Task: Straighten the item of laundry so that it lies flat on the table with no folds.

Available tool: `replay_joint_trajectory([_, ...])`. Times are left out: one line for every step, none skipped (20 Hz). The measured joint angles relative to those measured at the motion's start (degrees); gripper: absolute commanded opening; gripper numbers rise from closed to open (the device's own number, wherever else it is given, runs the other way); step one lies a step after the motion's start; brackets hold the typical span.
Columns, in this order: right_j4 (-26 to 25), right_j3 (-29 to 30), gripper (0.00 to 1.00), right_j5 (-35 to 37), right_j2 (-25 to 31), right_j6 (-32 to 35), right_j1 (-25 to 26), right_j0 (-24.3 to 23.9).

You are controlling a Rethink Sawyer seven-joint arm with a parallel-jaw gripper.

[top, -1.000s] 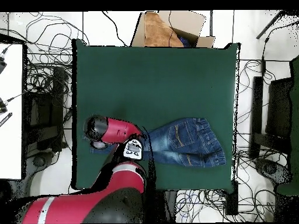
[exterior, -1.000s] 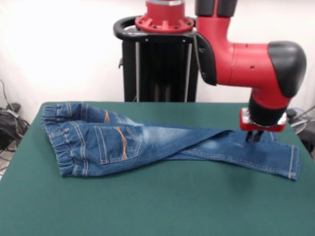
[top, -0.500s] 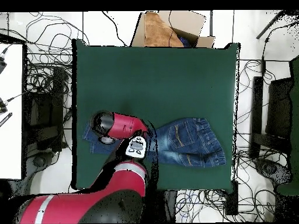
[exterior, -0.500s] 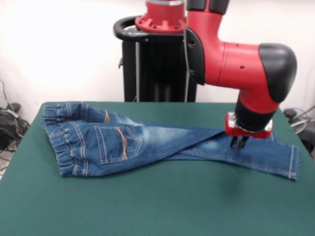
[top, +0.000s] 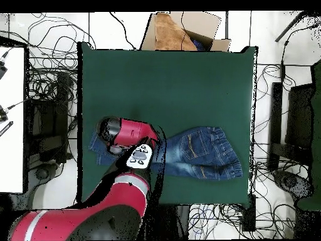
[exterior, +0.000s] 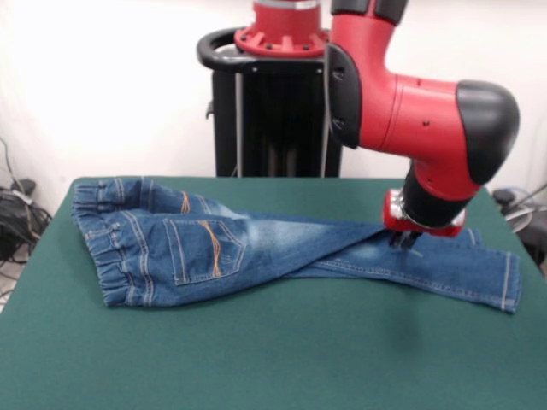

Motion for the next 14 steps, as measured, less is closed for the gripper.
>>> replay_joint_trajectory([-0.01, -0.31, 0.0, 0.79, -0.5, 0.0, 0.24, 0.39])
replay_joint_trajectory([0.0, -0.71, 0.0, 1.93, -1.08, 0.0, 0.59, 0.91])
replay_joint_trajectory([0.0, -1.05, 1.0, 3.36, -1.73, 0.0, 1.02, 1.41])
replay_joint_trajectory([0.0, -1.07, 1.0, 3.53, -1.79, 0.0, 1.06, 1.44])
replay_joint_trajectory([-0.01, -1.09, 1.0, 3.69, -1.85, 0.0, 1.11, 1.48])
replay_joint_trajectory([-0.01, -1.11, 1.0, 3.86, -1.91, 0.0, 1.15, 1.52])
replay_joint_trajectory([-0.01, -1.17, 1.0, 4.73, -2.18, 0.0, 1.38, 1.7])
replay_joint_trajectory([-0.01, -1.17, 1.0, 4.99, -2.2, 0.0, 1.42, 1.78])
replay_joint_trajectory([0.0, -1.17, 1.0, 5.24, -2.23, 0.0, 1.47, 1.85])
replay_joint_trajectory([0.0, -1.17, 1.0, 5.42, -2.24, 0.01, 1.5, 1.94])
replay_joint_trajectory([0.0, -1.18, 1.0, 5.56, -2.24, 0.01, 1.51, 2.04])
replay_joint_trajectory([0.0, -1.21, 1.0, 5.79, -2.24, 0.01, 1.53, 2.21])
replay_joint_trajectory([0.0, -1.27, 1.0, 5.97, -2.24, 0.01, 1.57, 2.35])
replay_joint_trajectory([0.0, -1.31, 1.0, 6.08, -2.24, 0.01, 1.58, 2.43])
